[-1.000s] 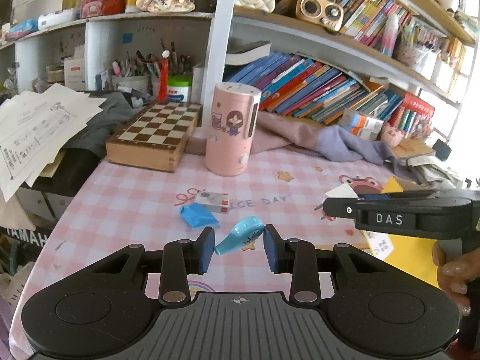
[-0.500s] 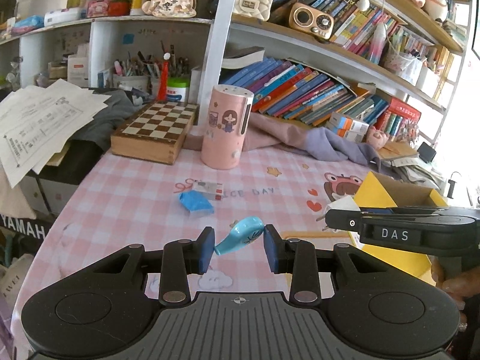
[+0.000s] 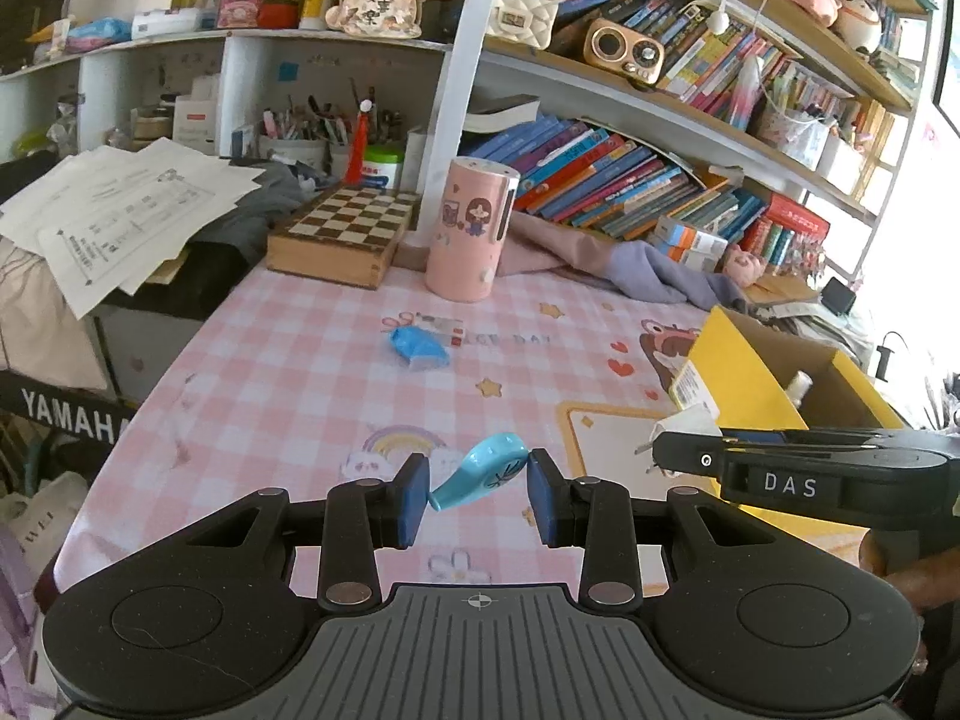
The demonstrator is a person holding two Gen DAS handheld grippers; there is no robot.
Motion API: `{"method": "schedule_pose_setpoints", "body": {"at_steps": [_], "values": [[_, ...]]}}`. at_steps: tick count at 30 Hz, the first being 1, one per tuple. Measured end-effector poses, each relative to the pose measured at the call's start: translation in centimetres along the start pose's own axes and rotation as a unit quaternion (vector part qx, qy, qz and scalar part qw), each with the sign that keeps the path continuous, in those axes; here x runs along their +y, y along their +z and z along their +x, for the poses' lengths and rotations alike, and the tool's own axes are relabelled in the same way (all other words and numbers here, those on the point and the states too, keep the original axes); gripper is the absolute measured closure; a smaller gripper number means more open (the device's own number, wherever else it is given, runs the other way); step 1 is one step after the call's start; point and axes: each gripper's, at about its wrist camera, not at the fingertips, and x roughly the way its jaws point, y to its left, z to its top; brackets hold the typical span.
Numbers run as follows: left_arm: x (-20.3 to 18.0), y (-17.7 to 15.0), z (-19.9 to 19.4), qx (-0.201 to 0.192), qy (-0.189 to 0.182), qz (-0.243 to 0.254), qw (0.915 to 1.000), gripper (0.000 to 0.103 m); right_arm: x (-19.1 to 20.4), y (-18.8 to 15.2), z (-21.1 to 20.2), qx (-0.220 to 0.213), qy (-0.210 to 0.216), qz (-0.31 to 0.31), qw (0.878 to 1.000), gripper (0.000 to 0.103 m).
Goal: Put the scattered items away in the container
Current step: 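Carry the teal piece and white cube up over the yellow box with both tools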
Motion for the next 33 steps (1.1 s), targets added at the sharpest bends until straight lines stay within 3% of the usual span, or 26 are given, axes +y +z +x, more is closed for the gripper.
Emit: {"method": "schedule_pose_setpoints", "body": {"at_steps": [17,33], "values": [[-3.3,-3.9,-2.6,0.036,-0.065,0.043,0.9963,0.069,-0.6,-7.4,-6.3,0.01,-0.052,0.06,0.997,0.07],[-8.4,-4.7,-1.0,0.065,-0.157,0.101,0.9803,0.069,-4.5,-10.8,-11.0,0.013,-0.143,0.13,0.981,0.07]]}}
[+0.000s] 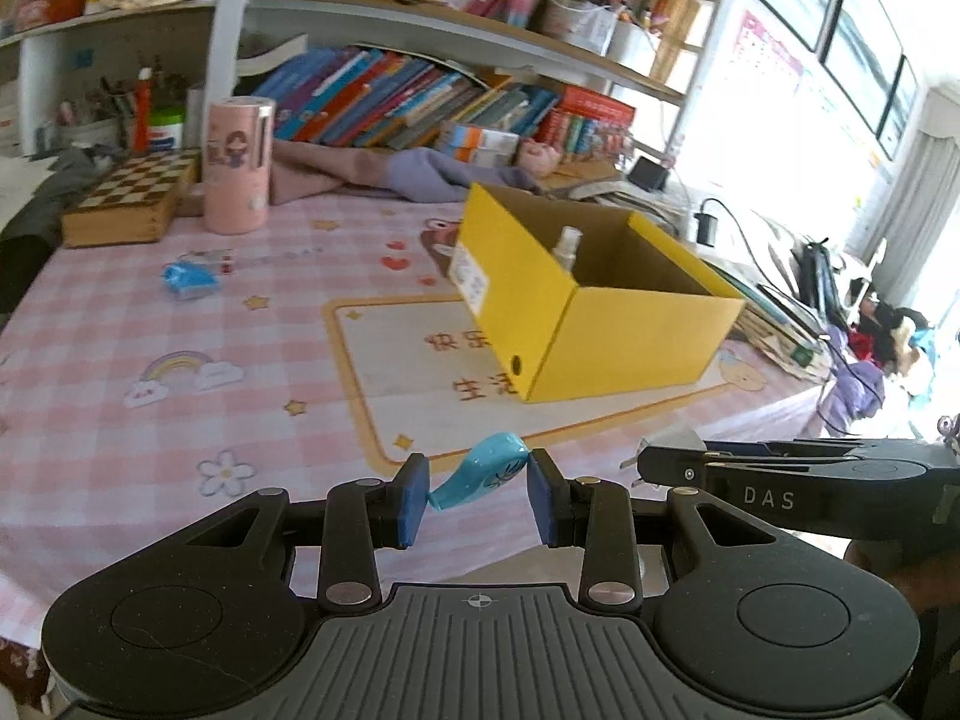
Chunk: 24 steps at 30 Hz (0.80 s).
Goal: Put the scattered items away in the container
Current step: 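Carry the teal piece and white cube up over the yellow box with both tools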
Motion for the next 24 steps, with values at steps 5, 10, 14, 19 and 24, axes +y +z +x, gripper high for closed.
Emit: {"method": "schedule_pose_setpoints", "body": {"at_steps": [5,10,14,19,24], "values": [[-0.5,0.2,0.5,0.003,-0.014,0.005,0.9999,0.069,-0.6,-0.1,-0.5,0.001,-0.016,0.005,1.0,0.07],[-1.0,0.7,1.3,0.006,-0.028,0.009,0.9996,0.069,-1.1,0.0,-0.7,0.003,-0.028,0.006,1.0,0.07],[-1.7,1.0,1.9,0.008,-0.039,0.016,0.9991,0.069,-1.8,0.0,-0.9,0.001,-0.039,0.012,0.999,0.07],[-2.4,1.6,2.8,0.01,-0.05,0.027,0.9983,0.069,-3.0,0.3,-1.1,-0.005,-0.051,0.025,0.998,0.07],[-3.3,2.3,3.8,0.01,-0.06,0.037,0.9975,0.069,-4.0,0.9,-1.1,-0.01,-0.061,0.032,0.998,0.07]]}}
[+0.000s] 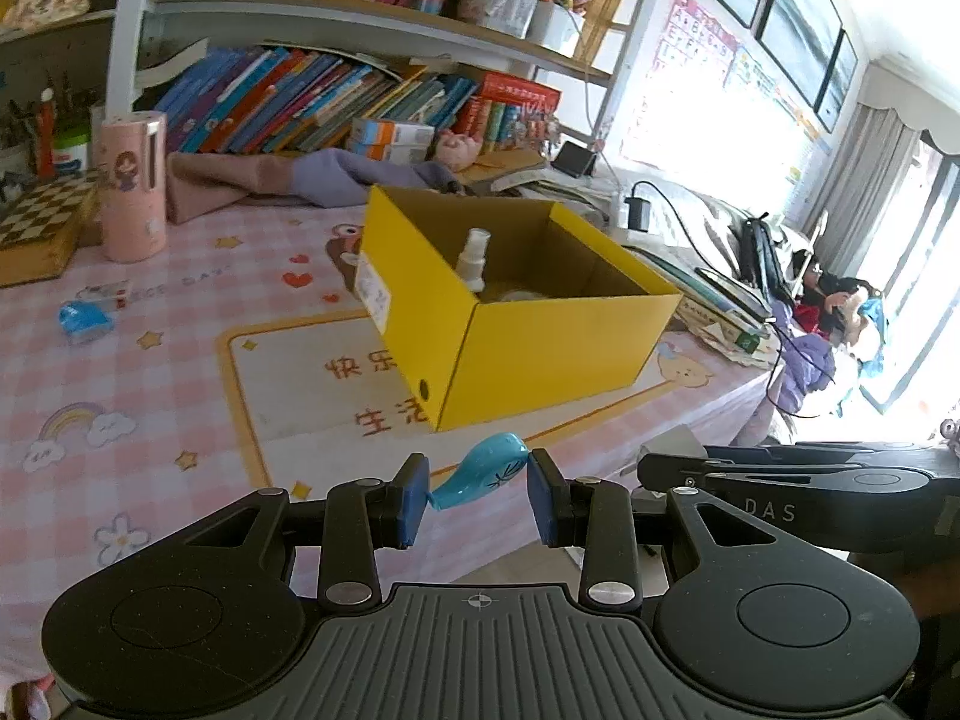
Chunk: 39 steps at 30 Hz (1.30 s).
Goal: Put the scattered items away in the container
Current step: 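Carry the teal piece and white cube up over the yellow box with both tools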
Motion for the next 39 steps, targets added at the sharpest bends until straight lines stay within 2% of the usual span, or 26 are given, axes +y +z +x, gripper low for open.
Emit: {"method": "schedule_pose_setpoints", "body": {"at_steps": [12,19,32,39], "values": [[-1.8,1.7,3.0,0.003,-0.025,0.025,0.9994,0.069,-2.7,1.3,0.7,-0.009,-0.025,0.018,0.999,0.07],[-2.5,3.3,4.3,-0.011,-0.027,0.037,0.9989,0.069,-4.0,2.8,1.7,-0.022,-0.027,0.02,0.999,0.07],[-3.9,7.6,7.7,-0.053,-0.003,0.051,0.9973,0.069,-6.6,8.7,3.7,-0.086,-0.015,-0.005,0.996,0.07],[-4.5,9.2,9.4,-0.069,0.023,0.037,0.9967,0.069,-8.0,11.8,5.6,-0.095,0.008,-0.033,0.995,0.07]]}}
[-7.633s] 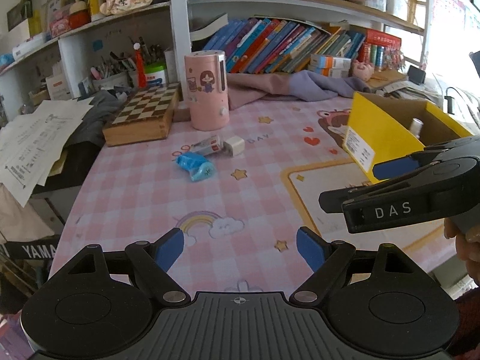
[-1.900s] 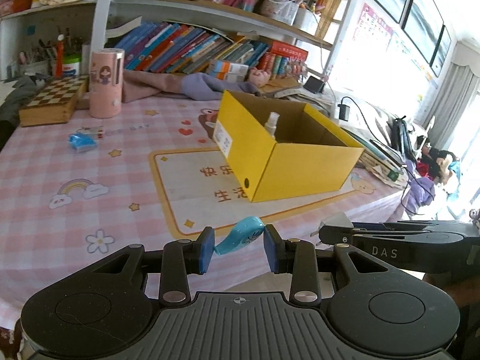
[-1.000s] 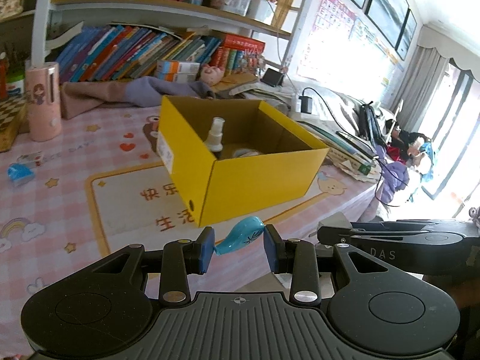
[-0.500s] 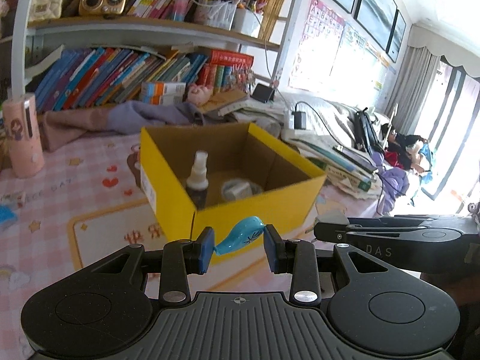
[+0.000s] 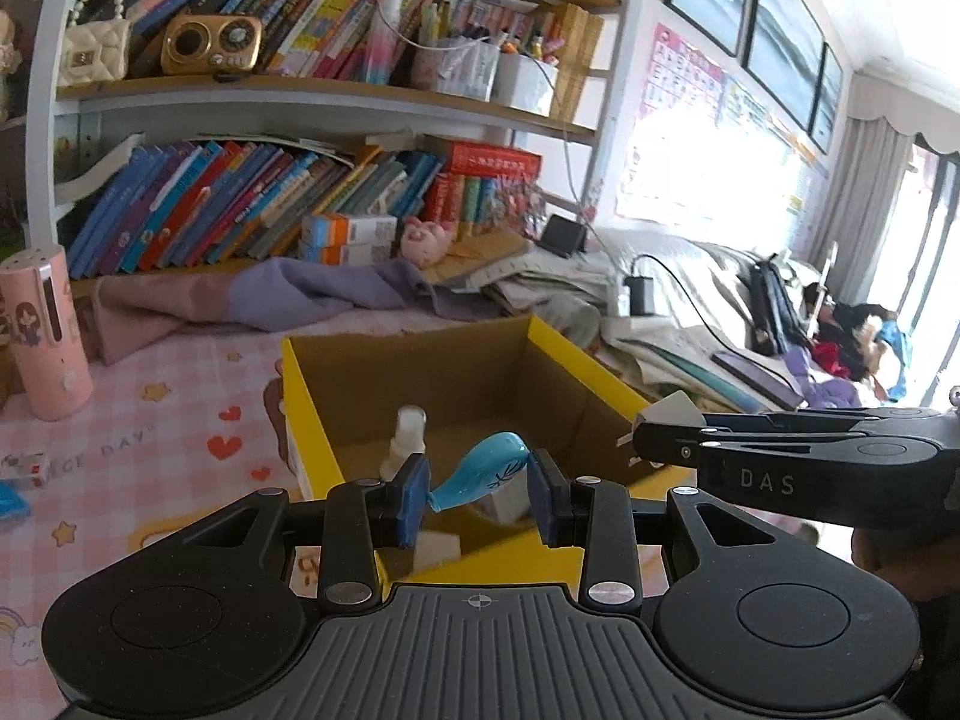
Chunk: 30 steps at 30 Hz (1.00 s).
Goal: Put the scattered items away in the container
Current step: 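Carry the teal piece and white cube up over the yellow box with both tools, then lower the teal piece and white cube into the yellow box and open both tools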
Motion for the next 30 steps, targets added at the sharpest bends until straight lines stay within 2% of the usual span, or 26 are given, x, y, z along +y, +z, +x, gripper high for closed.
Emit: {"method": "schedule_pose_setpoints", "body": {"at_steps": [10,20,25,30], "values": [[-1.5,1.2,3.4,0.007,0.042,0.026,0.9987,0.069,-2.0,2.0,3.2,0.003,0.043,-0.03,0.999,0.07],[-2.2,0.9,6.5,0.062,0.075,0.066,0.993,0.068,-2.7,2.4,7.3,0.046,0.086,-0.042,0.994,0.07],[-3.0,0.3,8.0,0.094,0.088,0.1,0.9867,0.068,-2.7,2.2,9.3,0.076,0.102,-0.051,0.991,0.07],[-3.0,0.0,8.7,0.11,0.097,0.105,0.9836,0.068,-2.7,2.0,10.9,0.101,0.117,-0.059,0.986,0.069]]}}
